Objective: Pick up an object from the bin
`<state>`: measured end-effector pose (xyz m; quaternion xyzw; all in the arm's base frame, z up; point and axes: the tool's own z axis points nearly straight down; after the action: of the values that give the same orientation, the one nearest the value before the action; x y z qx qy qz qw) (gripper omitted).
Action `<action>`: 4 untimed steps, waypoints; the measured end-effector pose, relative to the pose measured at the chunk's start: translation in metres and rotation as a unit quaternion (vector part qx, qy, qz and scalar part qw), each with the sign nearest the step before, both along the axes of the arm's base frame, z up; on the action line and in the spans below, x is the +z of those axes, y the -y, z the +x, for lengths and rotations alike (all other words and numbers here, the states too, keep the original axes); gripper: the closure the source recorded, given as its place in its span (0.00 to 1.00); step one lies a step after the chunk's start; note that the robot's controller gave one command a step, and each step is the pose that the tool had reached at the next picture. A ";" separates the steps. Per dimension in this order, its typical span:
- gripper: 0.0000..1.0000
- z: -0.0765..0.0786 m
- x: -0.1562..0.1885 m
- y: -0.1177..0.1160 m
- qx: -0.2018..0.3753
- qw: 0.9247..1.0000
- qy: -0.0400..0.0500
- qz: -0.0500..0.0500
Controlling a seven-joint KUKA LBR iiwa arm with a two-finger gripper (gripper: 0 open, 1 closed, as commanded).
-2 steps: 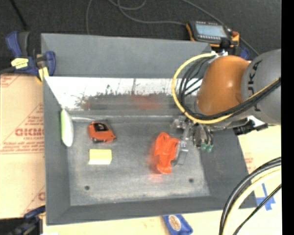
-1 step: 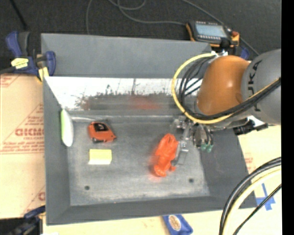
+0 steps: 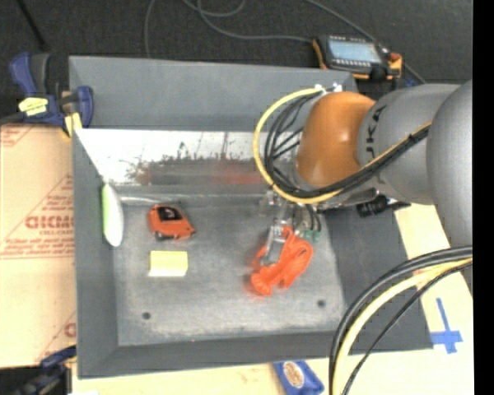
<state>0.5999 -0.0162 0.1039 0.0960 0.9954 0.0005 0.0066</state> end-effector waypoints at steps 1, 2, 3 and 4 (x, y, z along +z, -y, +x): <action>0.00 0.007 -0.035 0.000 -0.015 1.000 -0.005 0.001; 0.00 -0.018 -0.028 0.042 0.056 0.998 -0.005 -0.001; 1.00 -0.035 -0.030 0.071 0.045 0.999 -0.004 -0.001; 1.00 -0.035 -0.030 0.071 0.045 0.999 -0.004 -0.001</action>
Offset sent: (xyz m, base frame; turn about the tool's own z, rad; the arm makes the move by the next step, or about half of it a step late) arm -0.0285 -0.0575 -0.0269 -0.1379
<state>0.5648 -0.0871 0.0743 0.0513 0.9987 -0.0004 0.0028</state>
